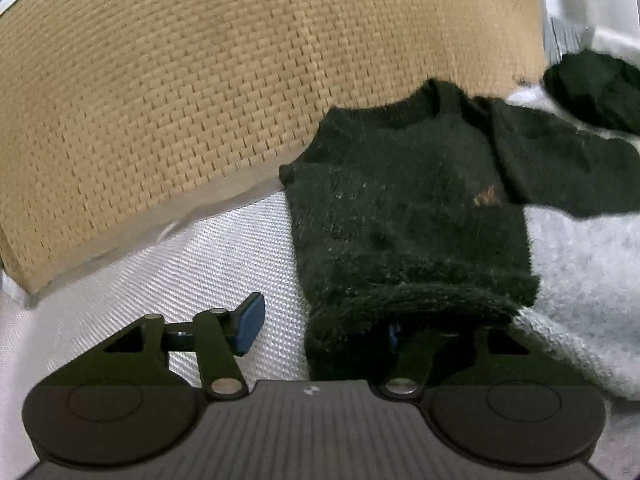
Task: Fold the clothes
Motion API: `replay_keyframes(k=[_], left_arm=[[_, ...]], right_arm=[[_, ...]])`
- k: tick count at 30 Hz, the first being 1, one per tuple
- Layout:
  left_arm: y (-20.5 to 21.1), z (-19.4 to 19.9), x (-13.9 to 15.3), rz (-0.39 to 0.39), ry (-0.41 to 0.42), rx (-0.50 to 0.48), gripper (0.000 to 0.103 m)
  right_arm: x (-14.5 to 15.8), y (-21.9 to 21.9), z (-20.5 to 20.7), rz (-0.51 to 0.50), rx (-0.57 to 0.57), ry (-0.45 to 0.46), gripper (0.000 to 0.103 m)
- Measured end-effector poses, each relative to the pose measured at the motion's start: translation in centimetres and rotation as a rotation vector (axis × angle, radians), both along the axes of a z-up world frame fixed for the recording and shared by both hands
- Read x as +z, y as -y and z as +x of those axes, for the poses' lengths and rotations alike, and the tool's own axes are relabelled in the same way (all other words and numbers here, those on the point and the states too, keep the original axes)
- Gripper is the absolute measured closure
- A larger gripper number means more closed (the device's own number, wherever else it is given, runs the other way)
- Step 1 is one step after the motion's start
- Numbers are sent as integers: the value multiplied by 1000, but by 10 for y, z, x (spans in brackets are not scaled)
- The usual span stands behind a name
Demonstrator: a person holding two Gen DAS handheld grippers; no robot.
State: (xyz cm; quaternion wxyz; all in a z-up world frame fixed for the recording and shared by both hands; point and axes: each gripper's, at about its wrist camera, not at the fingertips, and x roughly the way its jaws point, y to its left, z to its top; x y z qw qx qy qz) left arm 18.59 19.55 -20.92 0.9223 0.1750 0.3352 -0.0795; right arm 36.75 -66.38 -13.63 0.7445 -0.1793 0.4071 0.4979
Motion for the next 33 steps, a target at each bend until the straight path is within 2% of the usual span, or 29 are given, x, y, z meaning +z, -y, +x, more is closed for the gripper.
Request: replay_keyframes(k=[2, 5, 11, 14, 18, 20, 22, 25, 29, 31, 33], left_arm=[[3, 2, -7, 58, -33, -14, 65], [0, -4, -9, 75, -22, -9, 69], [-6, -8, -9, 122, 3, 75, 67], [-4, -8, -11, 174, 3, 92, 64], [-15, -12, -10, 152, -19, 105, 53], [-22, -13, -12, 119, -58, 108, 46], [-27, -21, -11, 76, -87, 105, 46], [-28, -42, -13, 74, -96, 96, 47], [-35, -62, -10, 25, -108, 117, 45], [-39, -68, -11, -19, -145, 145, 44], [-35, -74, -12, -18, -163, 140, 44]], right_arm=[[0, -1, 1, -2, 5, 3, 85], [-1, -1, 1, 0, 2, 3, 85], [-3, -2, 1, -6, 15, -3, 83], [-1, -2, 1, -1, 17, 4, 83], [8, 0, -1, 26, 33, 48, 83], [15, 2, 1, 49, 42, 70, 83], [21, 0, 4, 54, 35, 104, 84], [24, -8, 12, 54, 16, 170, 83], [20, -33, 29, 30, -2, 310, 83], [17, -47, 42, 39, -6, 349, 82], [11, -64, 60, 25, -17, 368, 80]])
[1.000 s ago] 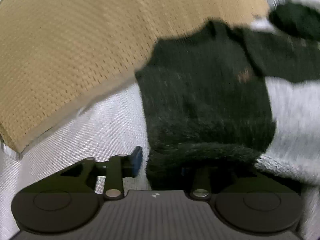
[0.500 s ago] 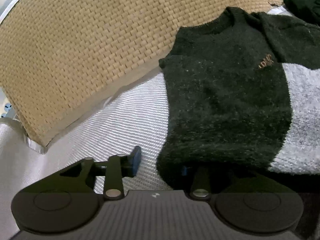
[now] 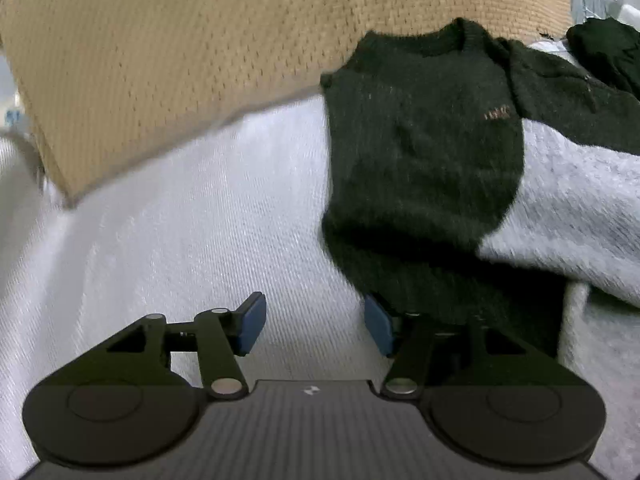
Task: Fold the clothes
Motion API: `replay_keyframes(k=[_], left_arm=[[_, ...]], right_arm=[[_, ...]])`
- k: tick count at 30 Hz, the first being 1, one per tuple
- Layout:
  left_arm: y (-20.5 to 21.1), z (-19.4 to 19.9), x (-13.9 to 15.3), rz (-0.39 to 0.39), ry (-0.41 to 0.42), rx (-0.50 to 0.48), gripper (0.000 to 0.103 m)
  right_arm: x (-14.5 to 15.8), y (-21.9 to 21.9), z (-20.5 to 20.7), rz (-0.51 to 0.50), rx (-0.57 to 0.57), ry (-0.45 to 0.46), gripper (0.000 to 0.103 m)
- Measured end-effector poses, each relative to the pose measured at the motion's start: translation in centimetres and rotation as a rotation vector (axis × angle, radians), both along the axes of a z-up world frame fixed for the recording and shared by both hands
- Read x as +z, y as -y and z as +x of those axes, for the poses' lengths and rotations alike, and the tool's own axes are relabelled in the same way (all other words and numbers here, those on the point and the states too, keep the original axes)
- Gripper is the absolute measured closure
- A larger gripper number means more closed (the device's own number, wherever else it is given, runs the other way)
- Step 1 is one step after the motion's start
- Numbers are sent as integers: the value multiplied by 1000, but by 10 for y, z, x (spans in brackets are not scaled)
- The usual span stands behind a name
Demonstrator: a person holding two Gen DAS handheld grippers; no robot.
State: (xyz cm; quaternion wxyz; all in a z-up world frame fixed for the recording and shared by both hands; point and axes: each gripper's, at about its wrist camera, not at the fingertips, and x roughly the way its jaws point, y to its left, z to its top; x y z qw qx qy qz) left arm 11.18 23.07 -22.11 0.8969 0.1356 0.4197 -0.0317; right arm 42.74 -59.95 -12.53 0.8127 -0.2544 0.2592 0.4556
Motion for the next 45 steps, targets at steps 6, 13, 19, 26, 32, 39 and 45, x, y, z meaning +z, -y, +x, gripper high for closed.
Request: replay_keyframes(k=[6, 13, 19, 26, 32, 39, 45], left_arm=[[23, -10, 14, -13, 6, -41, 44], [50, -10, 18, -83, -45, -62, 44], [57, -7, 10, -67, -40, -55, 39], [44, -6, 10, -130, -46, 3, 29], [47, -7, 9, -102, -27, -6, 26], [43, -5, 7, -120, -24, -1, 24], [43, -5, 8, -106, -18, -3, 24]], right_arm=[[-8, -36, 28, -17, -44, 26, 80], [-12, -62, 39, -32, -48, 81, 80], [-18, -67, 46, -10, -70, 97, 61], [-21, -69, 61, 63, -60, 36, 60], [-32, -91, 67, 52, -56, 30, 64], [-34, -89, 77, 80, -38, 25, 83], [-29, -77, 90, 119, -89, 2, 83]])
